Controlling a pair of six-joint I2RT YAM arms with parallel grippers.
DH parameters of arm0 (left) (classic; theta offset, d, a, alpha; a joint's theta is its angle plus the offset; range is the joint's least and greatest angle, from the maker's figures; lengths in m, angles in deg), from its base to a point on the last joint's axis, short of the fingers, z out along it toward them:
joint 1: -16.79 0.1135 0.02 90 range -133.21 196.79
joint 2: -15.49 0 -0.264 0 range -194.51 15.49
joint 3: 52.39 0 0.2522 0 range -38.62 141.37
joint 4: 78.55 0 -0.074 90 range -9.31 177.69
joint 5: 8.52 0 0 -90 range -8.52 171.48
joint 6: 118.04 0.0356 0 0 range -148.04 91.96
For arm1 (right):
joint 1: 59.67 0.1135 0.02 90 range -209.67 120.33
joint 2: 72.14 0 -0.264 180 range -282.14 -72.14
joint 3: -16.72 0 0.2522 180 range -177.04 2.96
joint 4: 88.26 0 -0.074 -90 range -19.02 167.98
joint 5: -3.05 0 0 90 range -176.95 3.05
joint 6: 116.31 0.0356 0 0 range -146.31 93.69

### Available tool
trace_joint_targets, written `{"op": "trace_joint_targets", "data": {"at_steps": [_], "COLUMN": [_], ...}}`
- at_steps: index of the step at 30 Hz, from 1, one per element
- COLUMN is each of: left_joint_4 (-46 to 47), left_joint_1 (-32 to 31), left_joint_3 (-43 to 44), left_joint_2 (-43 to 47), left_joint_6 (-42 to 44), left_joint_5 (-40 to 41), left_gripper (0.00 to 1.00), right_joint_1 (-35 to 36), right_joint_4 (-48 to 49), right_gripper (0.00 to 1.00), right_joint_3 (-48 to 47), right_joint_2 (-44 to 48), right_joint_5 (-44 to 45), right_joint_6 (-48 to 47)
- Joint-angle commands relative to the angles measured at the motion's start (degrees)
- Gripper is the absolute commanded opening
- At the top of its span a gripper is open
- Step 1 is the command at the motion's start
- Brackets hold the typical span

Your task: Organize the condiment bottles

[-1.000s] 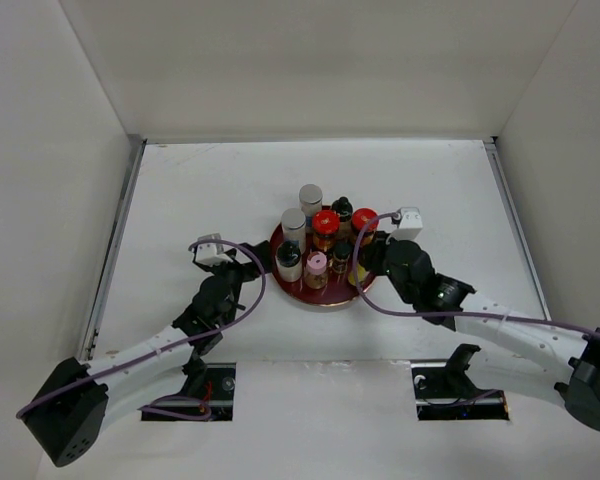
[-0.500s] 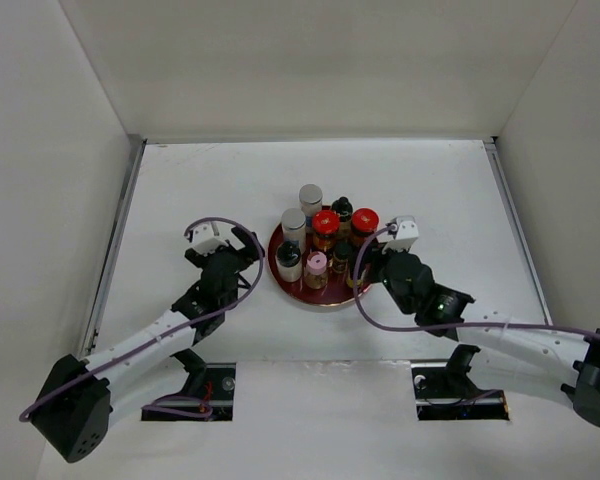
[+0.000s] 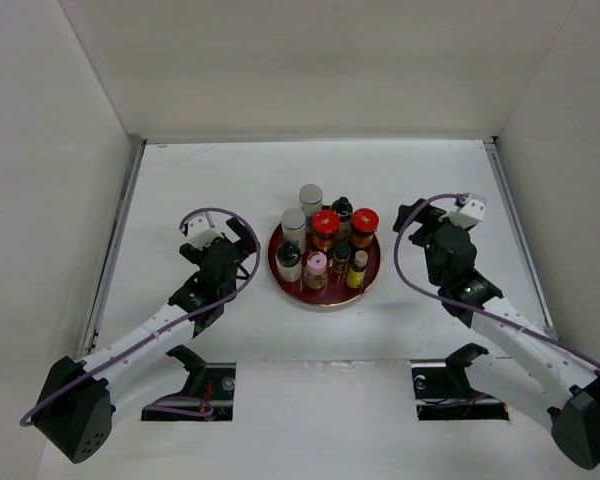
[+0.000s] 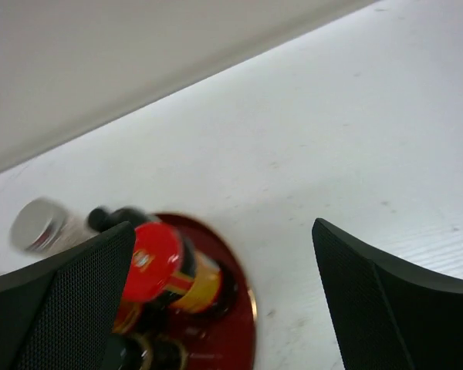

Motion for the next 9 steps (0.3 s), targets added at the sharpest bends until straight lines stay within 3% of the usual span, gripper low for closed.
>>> {"op": "trace_joint_targets", "data": {"at_steps": [1, 9], "left_joint_4": [-0.14, 1.35], "left_joint_1": [0.49, 0.23], "left_joint_3": [2.51, 4.88], "left_joint_2": [-1.38, -6.92], "left_joint_6": [-0.32, 1.16], "left_joint_5": [0.77, -0.03], "left_gripper": [1.00, 1.00], "right_joint_1": [-4.94, -5.74], "right_joint_4": [1.43, 6.09], "right_gripper": [1.00, 1.00], "right_joint_3": [-2.09, 4.59], "right_joint_2": [-4.01, -8.96], "right_joint_5": [0.07, 3.77], "right_joint_6": [5.37, 11.01]}}
